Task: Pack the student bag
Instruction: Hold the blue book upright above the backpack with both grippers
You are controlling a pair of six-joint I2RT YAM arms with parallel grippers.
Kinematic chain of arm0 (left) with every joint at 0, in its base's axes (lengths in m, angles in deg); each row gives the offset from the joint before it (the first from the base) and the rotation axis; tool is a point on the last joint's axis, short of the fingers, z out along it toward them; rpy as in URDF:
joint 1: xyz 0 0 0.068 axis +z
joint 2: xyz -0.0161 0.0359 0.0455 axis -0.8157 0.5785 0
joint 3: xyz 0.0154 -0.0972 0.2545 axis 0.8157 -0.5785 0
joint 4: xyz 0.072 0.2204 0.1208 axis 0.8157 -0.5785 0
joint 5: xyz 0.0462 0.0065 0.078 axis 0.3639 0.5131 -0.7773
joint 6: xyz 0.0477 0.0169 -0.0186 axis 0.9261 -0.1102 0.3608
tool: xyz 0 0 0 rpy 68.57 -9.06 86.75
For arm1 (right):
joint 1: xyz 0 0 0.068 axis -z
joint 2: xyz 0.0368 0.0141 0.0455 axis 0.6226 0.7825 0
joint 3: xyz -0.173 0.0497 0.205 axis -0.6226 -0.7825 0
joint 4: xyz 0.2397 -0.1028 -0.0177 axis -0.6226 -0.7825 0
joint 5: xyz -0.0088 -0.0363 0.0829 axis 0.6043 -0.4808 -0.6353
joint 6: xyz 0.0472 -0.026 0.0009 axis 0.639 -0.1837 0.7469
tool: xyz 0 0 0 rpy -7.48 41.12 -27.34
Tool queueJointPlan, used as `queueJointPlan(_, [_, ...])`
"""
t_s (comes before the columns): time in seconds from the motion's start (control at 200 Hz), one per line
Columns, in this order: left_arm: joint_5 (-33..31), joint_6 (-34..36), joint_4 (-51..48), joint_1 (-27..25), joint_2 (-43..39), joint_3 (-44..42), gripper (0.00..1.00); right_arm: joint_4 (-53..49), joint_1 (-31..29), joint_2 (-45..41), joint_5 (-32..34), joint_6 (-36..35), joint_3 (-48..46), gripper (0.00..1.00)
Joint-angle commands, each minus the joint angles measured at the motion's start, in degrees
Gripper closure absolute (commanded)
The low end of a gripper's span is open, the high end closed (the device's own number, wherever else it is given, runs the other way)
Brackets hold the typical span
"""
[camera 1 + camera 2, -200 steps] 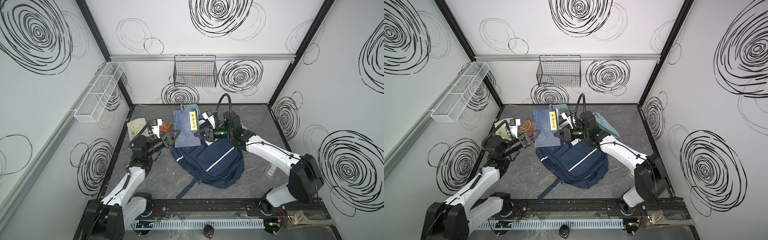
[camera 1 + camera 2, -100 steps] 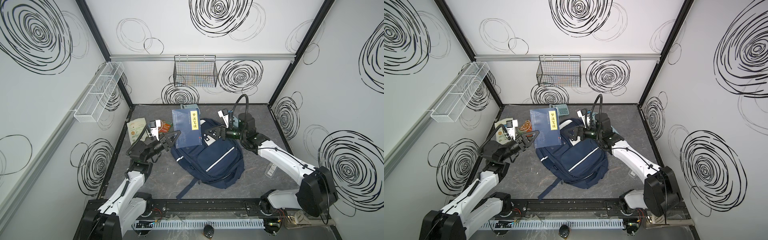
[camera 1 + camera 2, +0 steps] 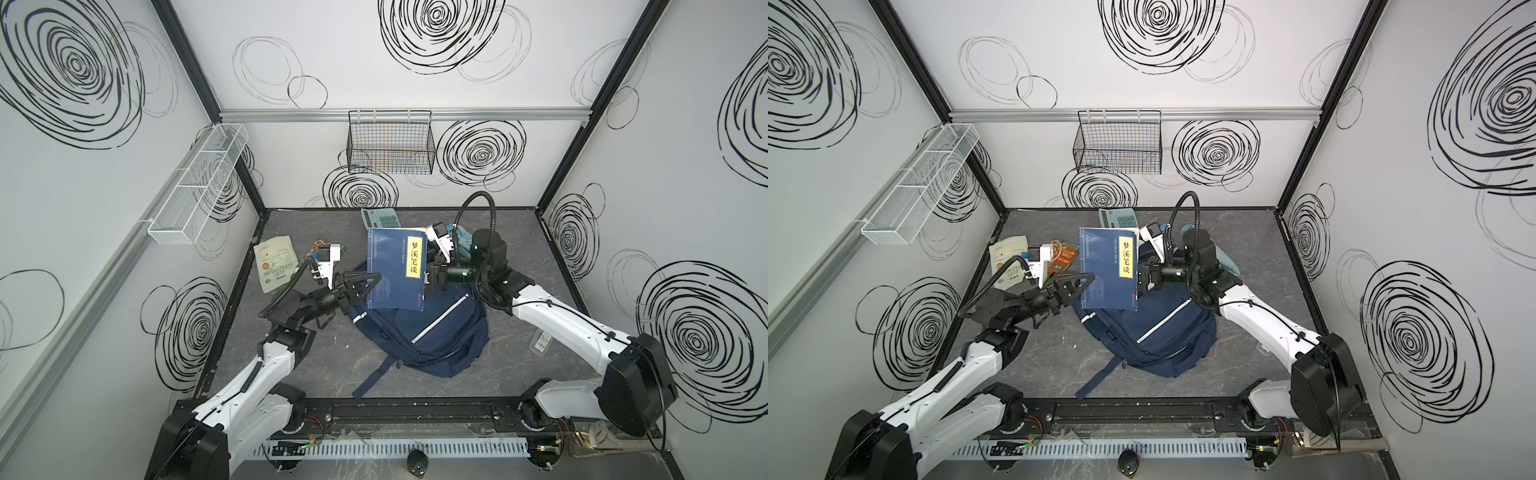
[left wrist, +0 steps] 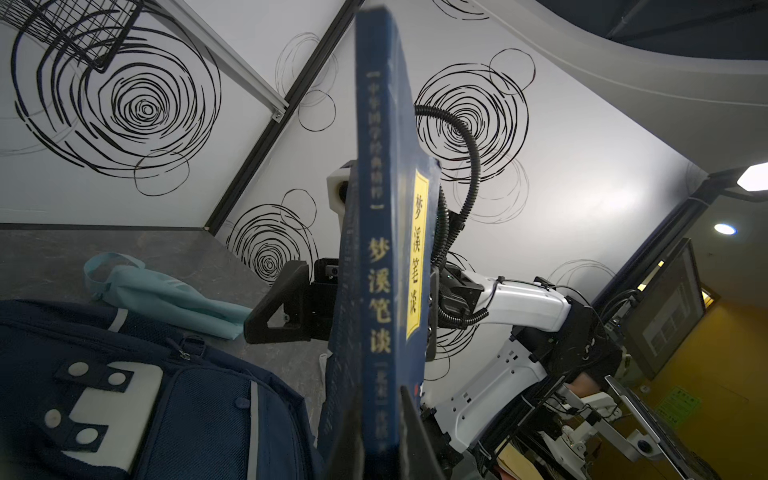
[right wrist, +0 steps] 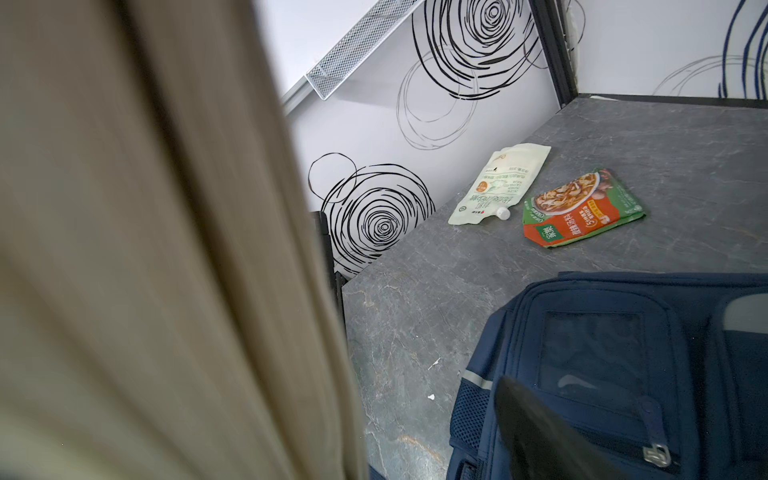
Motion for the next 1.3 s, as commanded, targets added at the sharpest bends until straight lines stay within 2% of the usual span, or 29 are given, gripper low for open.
queueJointPlan(0.0, [-0.8, 0.1, 6.3, 0.9, -1.5, 2.8, 1.0, -4.1, 3.2, -3.7, 5.3, -2.5, 0.0, 0.07])
queueJointPlan(0.09, [-2.7, 0.9, 3.7, 2.3, -2.9, 3.3, 1.0, -4.3, 9.5, -7.1, 7.8, -0.1, -2.8, 0.07])
queueJointPlan(0.17, [-3.5, 2.3, 2.0, 2.9, -3.7, 3.3, 1.0, 2.6, 15.0, -10.4, 2.0, 4.7, -6.9, 0.07])
queueJointPlan(0.23, [-3.1, 2.7, 1.7, 2.7, -3.9, 3.2, 1.0, 8.6, 16.0, -12.6, -1.2, 6.7, -9.0, 0.07])
queueJointPlan(0.35, [-1.7, 2.5, 2.5, 1.7, -3.7, 2.9, 1.0, 10.2, 10.2, -14.8, -2.1, 3.2, -8.5, 0.02])
queueJointPlan(0.46, [-1.3, 2.7, 2.6, 0.6, -3.6, 3.0, 1.0, 6.3, 1.6, -14.7, 0.8, -4.0, -5.6, 0.01])
queueJointPlan(0.53, [-1.1, 2.8, 2.6, 0.0, -3.7, 3.2, 1.0, 5.3, -1.6, -14.0, 3.4, -5.5, -4.6, 0.0])
queueJointPlan(0.7, [1.3, 2.3, 4.9, -2.1, -3.9, 3.7, 1.0, 5.6, -2.7, -11.6, 5.2, -4.4, -4.2, 0.0])
queueJointPlan(0.931, [2.2, -0.9, 11.8, -4.8, -4.4, 2.8, 1.0, 8.3, -2.7, -11.8, 3.3, -3.4, -5.1, 0.01])
queueJointPlan(1.056, [2.2, -3.1, 15.5, -5.6, -3.9, 2.1, 1.0, 12.1, -2.7, -11.7, -1.0, -1.1, -5.8, 0.06])
queueJointPlan(1.221, [2.2, -5.0, 18.4, -6.1, -2.8, 1.5, 1.0, 15.6, -3.7, -11.6, -4.8, 1.8, -6.6, 0.27])
queueJointPlan(1.296, [2.3, -5.3, 19.1, -6.4, -2.7, 1.4, 1.0, 15.7, -4.3, -11.9, -5.4, 1.8, -6.6, 0.33])
